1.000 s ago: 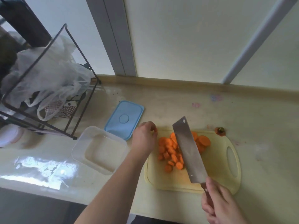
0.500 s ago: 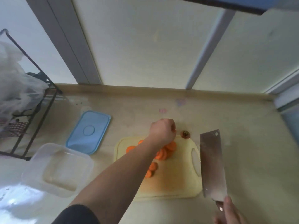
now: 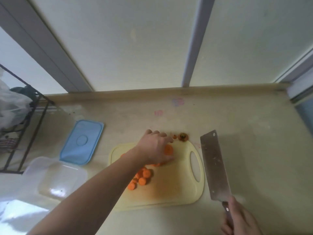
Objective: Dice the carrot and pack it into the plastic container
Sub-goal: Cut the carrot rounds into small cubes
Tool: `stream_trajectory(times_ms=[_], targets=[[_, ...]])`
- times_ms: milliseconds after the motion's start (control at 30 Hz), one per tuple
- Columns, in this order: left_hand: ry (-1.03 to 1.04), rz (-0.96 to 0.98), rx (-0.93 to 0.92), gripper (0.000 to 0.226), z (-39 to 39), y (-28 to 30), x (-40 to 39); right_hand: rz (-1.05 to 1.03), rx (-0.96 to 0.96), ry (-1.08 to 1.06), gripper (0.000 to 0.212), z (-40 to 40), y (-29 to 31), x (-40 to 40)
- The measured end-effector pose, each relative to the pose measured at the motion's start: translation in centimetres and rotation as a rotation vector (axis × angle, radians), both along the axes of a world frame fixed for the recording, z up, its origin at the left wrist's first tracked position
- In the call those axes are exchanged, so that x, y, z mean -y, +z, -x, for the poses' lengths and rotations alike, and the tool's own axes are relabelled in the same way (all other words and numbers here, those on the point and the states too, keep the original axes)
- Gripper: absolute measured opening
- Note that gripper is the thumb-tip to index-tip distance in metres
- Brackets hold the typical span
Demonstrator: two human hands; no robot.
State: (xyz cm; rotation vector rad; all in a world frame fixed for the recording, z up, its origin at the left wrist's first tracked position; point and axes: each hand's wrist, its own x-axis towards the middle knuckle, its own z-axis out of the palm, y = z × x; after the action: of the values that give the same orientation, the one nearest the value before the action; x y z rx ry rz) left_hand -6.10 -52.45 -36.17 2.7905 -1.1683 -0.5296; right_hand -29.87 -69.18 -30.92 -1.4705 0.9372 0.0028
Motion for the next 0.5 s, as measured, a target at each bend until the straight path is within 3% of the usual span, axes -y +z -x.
stream_trajectory(times_ms=[133, 233, 300, 367, 500], targets=[[-0.016, -0.064, 0.064, 0.048, 0.9, -0.4, 1.1, 0.048, 0.054, 0.108, 0.038, -0.1, -0.4, 1.4], [0.104, 0.027, -0.008, 0.034, 0.9, -0.2, 1.2, 0.026, 0.05, 0.207, 0.031, -0.4, -1.1, 3.4], [0.2, 0.211, 0.012, 0.027, 1.1, 0.0, 0.7, 0.005, 0.011, 0.401, 0.058, -0.6, -1.6, 5.5], [0.343, 0.459, 0.118, 0.024, 1.4, 0.3, -0.6, 0.139, -0.004, 0.659, 0.071, -0.9, -2.3, 8.1], [0.755, 0.849, 0.39, 0.014, 3.8, 0.9, -5.3, 0.457, 0.071, 1.244, 0.037, -4.6, -2.7, 9.2]])
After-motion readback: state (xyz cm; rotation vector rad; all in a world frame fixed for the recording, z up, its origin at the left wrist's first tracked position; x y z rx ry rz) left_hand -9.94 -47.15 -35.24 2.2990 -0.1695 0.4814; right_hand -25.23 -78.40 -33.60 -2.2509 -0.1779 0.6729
